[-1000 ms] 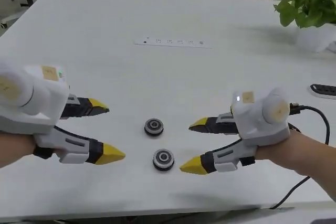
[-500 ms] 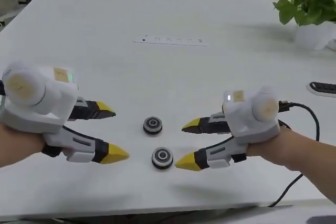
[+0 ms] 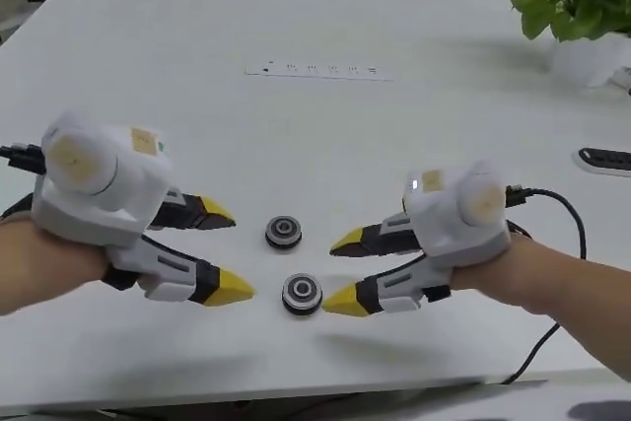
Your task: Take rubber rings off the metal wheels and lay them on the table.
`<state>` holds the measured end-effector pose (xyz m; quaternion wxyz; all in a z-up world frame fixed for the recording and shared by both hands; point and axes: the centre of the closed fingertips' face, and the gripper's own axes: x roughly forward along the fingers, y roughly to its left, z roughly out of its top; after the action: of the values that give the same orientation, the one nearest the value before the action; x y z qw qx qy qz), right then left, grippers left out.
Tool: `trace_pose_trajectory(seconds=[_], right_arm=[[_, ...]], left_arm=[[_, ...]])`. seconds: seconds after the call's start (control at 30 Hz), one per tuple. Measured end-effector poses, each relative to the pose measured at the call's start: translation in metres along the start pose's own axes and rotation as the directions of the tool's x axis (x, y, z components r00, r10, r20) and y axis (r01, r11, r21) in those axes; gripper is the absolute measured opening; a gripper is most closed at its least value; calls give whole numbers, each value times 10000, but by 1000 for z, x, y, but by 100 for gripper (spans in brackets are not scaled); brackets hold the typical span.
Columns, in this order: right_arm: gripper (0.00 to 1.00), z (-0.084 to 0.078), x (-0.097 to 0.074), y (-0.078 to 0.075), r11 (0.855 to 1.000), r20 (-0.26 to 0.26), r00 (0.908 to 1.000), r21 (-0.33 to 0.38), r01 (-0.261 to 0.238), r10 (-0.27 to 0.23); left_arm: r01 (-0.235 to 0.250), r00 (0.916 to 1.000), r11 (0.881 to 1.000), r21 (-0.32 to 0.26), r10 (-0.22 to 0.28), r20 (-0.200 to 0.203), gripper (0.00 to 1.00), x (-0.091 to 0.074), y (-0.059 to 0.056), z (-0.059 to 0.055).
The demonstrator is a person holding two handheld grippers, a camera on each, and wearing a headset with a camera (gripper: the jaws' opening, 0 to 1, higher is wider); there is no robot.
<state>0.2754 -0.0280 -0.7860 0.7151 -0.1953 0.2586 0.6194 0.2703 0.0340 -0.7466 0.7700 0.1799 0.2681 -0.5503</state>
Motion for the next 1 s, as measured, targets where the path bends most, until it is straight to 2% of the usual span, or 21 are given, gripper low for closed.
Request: trace_pose_trajectory(seconds=[0.53,0.8,1.0], right_arm=[[31,-9,13,0,9993,-329,9988,33,-375,376],[26,-13,18,5,9984,-422,9975,-43,-568,566],[22,-14,19,7,9978,-467,9968,-80,-658,654]], left_arm=[[635,9975,9978,-181,-641,-303,47,21,-8,-5],[953,9949,9952,-242,-960,-312,44,31,-15,-2],[1069,9931,9941,-181,-1077,-472,41,40,-19,-3]])
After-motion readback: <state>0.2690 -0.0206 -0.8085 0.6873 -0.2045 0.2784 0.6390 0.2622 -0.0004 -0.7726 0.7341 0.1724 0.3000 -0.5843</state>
